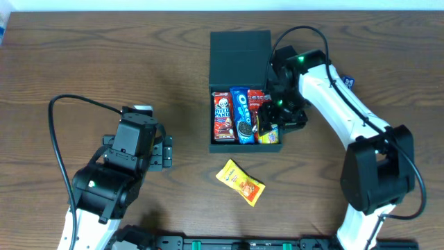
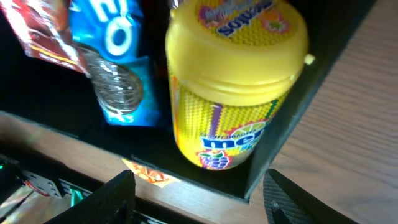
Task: Pack container
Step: 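Move the right gripper to the blue Eclipse mint tin and descend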
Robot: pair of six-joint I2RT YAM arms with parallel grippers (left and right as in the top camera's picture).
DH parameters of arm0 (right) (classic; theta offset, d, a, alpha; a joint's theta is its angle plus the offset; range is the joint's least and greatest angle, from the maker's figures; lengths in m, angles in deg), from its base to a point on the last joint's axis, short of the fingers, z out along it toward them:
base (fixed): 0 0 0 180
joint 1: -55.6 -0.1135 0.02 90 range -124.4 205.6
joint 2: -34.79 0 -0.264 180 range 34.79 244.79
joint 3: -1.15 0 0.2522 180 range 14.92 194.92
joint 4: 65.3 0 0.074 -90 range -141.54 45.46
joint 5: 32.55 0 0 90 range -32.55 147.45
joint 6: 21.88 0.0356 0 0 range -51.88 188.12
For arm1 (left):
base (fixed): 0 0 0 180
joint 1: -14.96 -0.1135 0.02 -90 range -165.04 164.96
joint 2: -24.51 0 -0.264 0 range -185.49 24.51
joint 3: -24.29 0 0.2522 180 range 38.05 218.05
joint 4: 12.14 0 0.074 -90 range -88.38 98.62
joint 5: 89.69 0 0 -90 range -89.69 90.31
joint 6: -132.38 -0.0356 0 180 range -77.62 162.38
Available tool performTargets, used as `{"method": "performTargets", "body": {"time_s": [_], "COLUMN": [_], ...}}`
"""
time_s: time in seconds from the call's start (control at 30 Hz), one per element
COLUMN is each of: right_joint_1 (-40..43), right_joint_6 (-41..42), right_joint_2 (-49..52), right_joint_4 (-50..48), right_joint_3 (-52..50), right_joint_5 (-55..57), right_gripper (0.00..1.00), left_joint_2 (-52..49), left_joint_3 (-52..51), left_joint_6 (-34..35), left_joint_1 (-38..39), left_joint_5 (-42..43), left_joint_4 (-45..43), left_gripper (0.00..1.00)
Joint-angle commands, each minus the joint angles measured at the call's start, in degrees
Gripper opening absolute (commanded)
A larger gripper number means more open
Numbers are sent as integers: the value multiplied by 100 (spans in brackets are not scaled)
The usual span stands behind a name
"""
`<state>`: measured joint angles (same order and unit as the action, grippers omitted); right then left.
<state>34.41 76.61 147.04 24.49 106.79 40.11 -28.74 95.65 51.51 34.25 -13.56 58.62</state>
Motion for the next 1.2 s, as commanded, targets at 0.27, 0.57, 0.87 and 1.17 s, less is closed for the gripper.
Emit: {"method": "performTargets", "body": {"time_s": [0.27, 0.57, 0.87, 1.17], "right_joint_1": [-85, 942, 2695, 2905], "right_joint_6": [485, 1084, 1075, 638], "right_joint_2": [-2326, -2966, -1853, -439], "right_joint_4": [-92, 151, -330, -1515], "right_joint_3": [341, 262, 223, 223], "right_joint_5": [765, 2492, 2004, 1663], "right_gripper": [99, 99, 99, 99], "left_joint_2": [2, 2, 2, 2], "left_joint_3": [-2, -2, -2, -4], "left_joint_6": [-35, -35, -35, -35], "left_joint_1": [-24, -24, -24, -24], "left_joint_5": [-2, -2, -2, -2], "left_joint_4": [13, 13, 13, 13], "left_gripper": [95, 95, 95, 95]}}
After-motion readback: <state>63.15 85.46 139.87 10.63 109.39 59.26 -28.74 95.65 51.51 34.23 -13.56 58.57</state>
